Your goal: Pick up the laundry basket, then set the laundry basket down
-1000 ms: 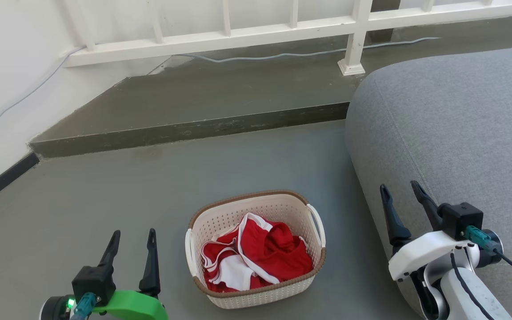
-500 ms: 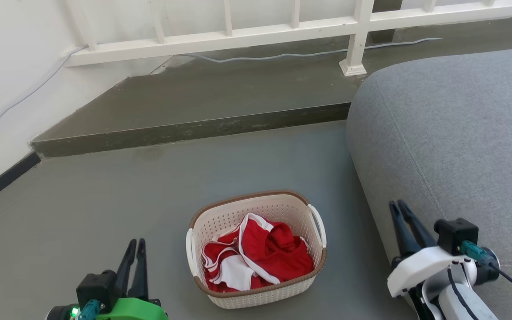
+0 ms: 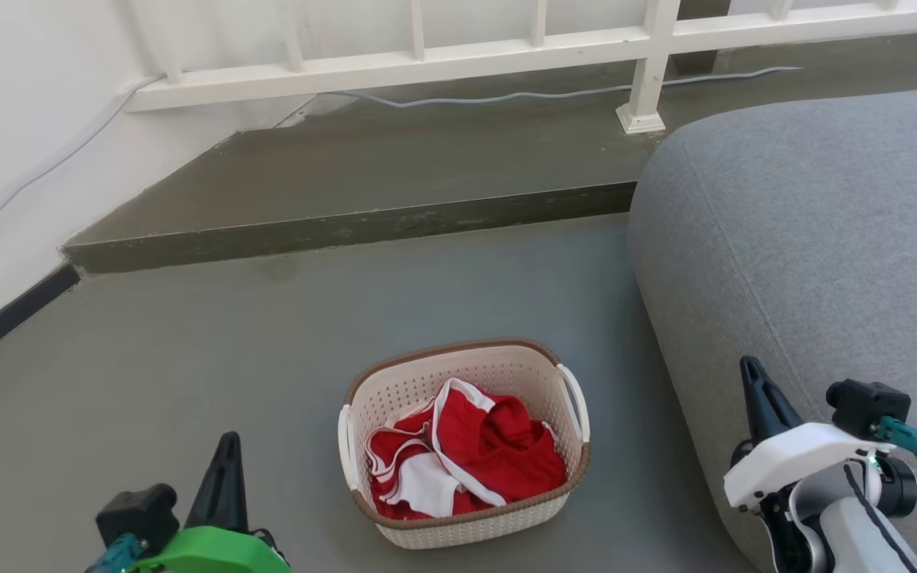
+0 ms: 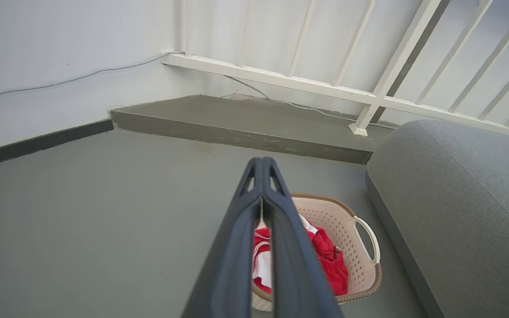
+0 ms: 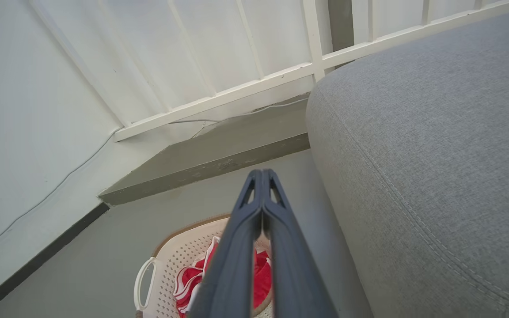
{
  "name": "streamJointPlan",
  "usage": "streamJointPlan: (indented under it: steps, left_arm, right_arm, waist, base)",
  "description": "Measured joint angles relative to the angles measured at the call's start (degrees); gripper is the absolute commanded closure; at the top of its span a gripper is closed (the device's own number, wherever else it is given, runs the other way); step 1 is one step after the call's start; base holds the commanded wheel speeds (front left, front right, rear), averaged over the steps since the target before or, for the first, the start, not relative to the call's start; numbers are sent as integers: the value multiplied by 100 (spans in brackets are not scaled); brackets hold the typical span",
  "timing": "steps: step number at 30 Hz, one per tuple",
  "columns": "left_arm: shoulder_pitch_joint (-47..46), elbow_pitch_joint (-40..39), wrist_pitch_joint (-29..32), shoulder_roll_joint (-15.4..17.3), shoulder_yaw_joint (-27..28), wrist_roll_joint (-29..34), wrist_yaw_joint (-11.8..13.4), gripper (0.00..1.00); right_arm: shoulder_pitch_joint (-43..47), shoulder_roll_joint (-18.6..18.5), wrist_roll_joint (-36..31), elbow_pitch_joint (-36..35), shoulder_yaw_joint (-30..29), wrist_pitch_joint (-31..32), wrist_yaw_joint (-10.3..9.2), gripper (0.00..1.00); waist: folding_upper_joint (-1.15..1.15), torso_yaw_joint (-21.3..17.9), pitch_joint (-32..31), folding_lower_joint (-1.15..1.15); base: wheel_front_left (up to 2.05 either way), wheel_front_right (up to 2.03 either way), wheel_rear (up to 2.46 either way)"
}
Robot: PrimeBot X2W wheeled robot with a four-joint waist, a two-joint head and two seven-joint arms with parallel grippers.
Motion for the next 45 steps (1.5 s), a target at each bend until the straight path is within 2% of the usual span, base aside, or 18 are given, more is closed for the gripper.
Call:
streamJointPlan:
  steps: [5, 45]
  left_arm:
    - [-1, 0, 125, -9, 73, -500, -58, 100]
    - [-216, 223, 902, -33, 801, -3361, -513, 100]
  right_arm:
    - [1, 20, 545, -3, -49, 110, 20, 100]
    - [-1, 160, 3500, -242, -825, 958, 277, 100]
  waist:
    - [0, 20, 12, 0]
    - [0, 189, 102, 0]
  base:
    - [0, 0, 0]
    - [0, 0, 0]
